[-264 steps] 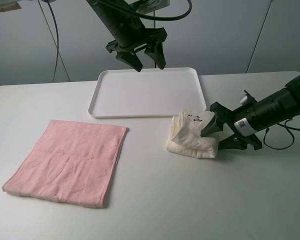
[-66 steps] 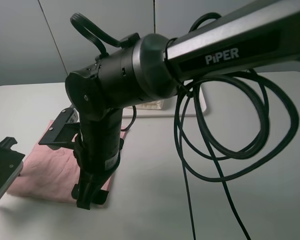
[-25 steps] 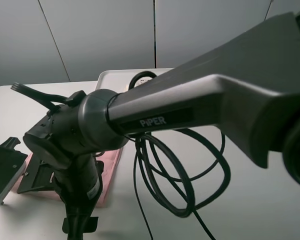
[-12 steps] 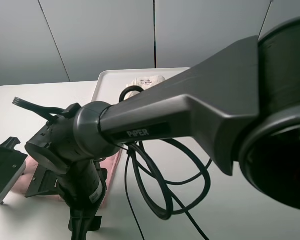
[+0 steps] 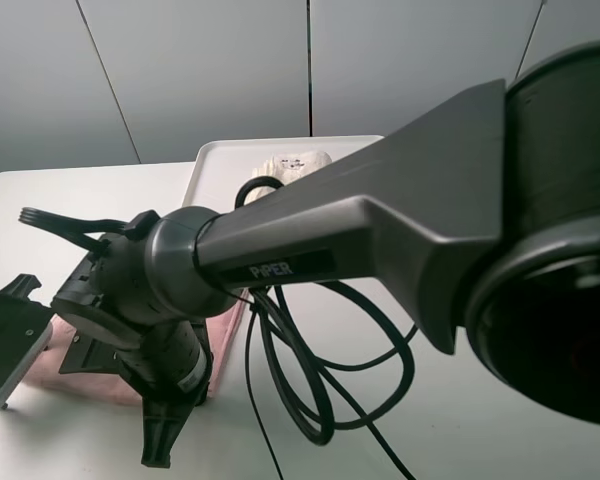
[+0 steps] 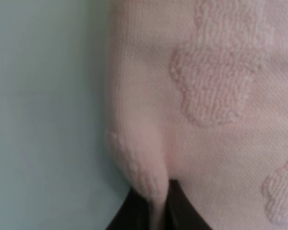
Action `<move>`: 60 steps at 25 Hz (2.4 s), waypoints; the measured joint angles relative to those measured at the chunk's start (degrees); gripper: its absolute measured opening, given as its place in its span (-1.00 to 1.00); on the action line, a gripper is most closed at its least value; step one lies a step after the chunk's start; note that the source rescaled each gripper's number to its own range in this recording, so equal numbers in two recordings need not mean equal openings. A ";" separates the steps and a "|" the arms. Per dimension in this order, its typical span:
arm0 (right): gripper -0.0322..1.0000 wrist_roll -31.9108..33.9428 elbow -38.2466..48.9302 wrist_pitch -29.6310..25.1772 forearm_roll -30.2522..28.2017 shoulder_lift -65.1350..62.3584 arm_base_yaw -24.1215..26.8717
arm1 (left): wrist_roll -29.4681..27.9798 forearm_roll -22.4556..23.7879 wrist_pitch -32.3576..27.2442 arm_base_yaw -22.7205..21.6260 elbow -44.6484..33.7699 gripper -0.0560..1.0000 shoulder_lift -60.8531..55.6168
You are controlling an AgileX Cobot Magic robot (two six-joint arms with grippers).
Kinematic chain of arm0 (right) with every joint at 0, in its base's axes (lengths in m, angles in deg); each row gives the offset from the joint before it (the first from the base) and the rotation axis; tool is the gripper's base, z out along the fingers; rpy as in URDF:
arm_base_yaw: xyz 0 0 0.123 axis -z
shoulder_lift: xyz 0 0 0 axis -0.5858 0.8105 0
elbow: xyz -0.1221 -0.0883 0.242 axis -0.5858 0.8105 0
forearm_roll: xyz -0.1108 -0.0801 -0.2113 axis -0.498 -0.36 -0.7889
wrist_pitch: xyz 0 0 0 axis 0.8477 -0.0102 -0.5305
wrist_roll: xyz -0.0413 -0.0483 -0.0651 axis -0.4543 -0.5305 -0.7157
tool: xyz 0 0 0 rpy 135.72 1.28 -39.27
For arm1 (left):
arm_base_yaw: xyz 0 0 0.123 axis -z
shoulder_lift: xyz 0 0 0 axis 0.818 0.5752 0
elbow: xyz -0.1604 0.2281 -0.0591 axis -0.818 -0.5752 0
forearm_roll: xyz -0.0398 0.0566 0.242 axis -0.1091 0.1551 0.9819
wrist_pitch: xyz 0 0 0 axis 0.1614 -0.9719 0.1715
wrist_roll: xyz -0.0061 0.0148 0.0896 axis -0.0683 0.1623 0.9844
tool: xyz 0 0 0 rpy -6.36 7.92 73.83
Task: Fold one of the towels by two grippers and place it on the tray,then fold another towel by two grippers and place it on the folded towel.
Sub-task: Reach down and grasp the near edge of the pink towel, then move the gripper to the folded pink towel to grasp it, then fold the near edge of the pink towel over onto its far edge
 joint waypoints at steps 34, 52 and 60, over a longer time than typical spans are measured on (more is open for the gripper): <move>-0.93 0.58 0.00 -0.03 -0.01 -0.47 -0.13 | 0.08 0.59 7.29 0.00 -5.02 -0.82 -4.29; -0.93 2.66 0.10 -5.74 6.27 -9.91 9.29 | -17.83 -15.95 5.18 0.00 1.07 -0.82 -14.10; -0.93 6.45 -0.01 -6.23 6.86 -11.45 14.67 | -21.67 -22.14 1.84 0.00 2.83 -0.82 -14.23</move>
